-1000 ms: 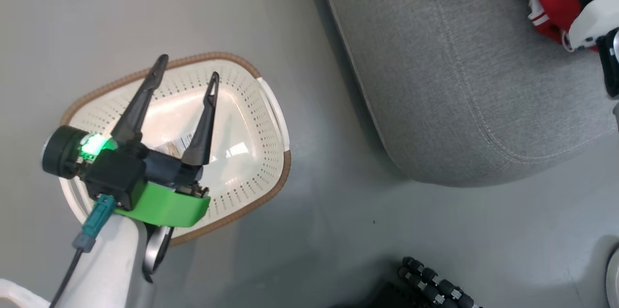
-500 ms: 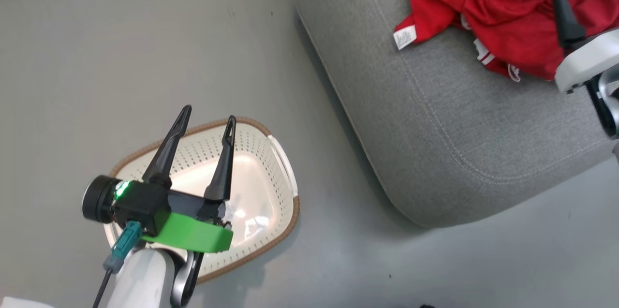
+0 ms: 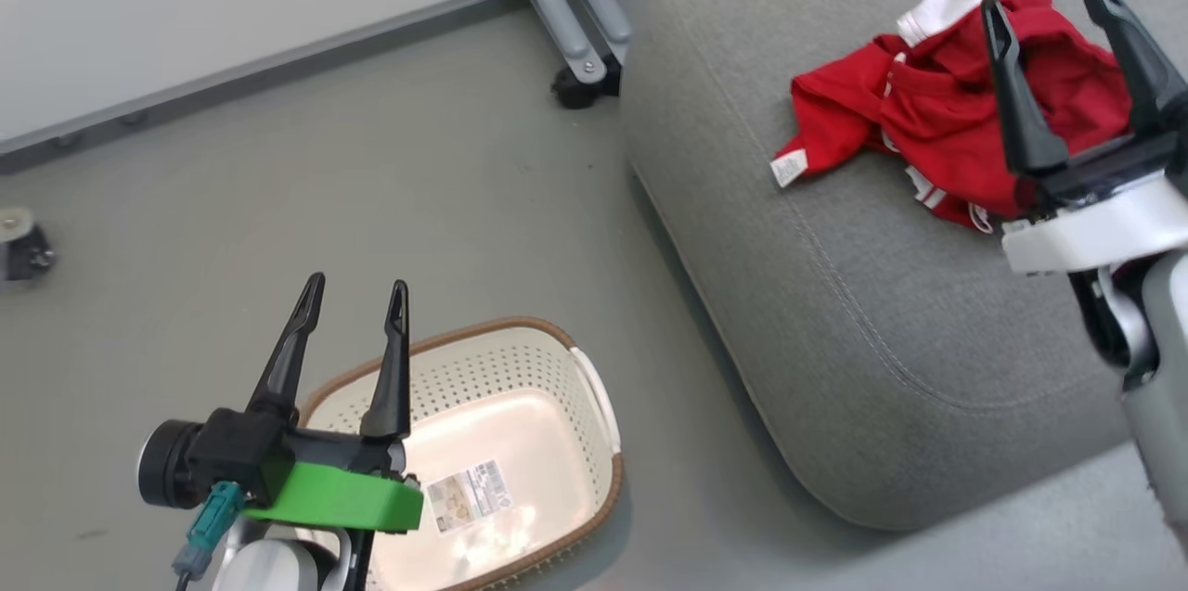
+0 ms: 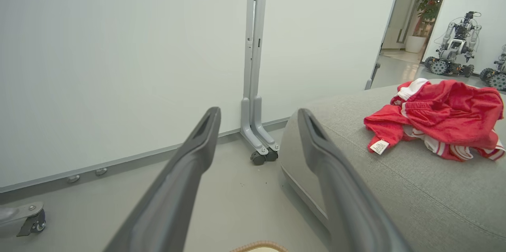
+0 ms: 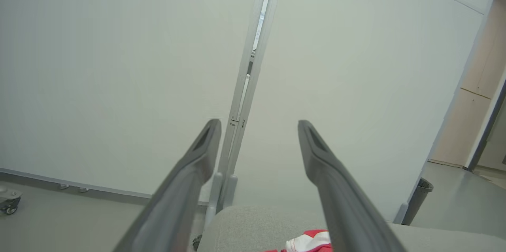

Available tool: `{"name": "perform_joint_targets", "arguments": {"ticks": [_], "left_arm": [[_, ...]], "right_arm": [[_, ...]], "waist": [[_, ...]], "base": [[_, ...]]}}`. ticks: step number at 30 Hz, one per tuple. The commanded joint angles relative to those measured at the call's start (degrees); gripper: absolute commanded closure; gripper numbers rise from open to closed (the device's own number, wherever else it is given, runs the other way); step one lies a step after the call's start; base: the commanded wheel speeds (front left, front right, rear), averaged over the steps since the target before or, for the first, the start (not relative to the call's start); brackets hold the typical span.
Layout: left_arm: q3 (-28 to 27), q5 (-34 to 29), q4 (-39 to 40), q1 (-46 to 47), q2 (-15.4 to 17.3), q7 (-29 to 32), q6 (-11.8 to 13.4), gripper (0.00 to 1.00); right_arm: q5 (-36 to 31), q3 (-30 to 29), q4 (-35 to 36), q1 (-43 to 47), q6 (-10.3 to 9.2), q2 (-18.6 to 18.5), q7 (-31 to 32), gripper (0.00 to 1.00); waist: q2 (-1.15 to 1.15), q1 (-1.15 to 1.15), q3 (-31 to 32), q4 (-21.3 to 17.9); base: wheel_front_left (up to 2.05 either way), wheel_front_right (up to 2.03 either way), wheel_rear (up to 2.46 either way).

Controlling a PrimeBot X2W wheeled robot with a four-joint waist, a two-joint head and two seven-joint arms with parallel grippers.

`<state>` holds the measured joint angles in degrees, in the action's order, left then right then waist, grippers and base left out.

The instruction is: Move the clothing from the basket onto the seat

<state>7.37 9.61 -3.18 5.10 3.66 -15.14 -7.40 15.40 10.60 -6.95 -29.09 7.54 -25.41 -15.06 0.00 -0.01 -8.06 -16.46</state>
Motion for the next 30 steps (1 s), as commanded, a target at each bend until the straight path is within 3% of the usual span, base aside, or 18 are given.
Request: {"name": "perform_joint_targets", "arguments": {"ticks": [1,10,18,30], "left_arm": [[-0.68,-0.26,-0.01,-1.31,-0.15,0.01,-0.16,0.00],[-5.16,0.31,-0.53,-3.46,-0.69,0.01,-0.16,0.00],[-7.63,2.65,-1.94,-5.98,-0.73,0.02,-0.16,0.00],[-7.07,5.08,-6.25,-8.08,-0.73,0.02,0.38,0.00]], "right_arm": [[-0.42,-0.63,1.61,2.53,-0.10,1.20,-0.15,0.00],[-2.22,-7.18,11.08,16.80,-0.11,8.46,-0.16,0.00],[-5.09,-11.39,13.25,25.56,-0.09,15.99,-0.16,0.00],[-6.85,-10.53,11.34,31.01,-0.09,19.69,-0.16,0.00]], "waist": [[0.00,0.01,3.75,4.27],[0.00,0.01,7.08,12.44],[0.00,0.01,9.19,17.57],[0.00,0.01,10.73,20.76]], "base": [[0.00,0.00,0.00],[0.00,0.00,0.00],[0.00,0.00,0.00],[0.00,0.00,0.00]]}}
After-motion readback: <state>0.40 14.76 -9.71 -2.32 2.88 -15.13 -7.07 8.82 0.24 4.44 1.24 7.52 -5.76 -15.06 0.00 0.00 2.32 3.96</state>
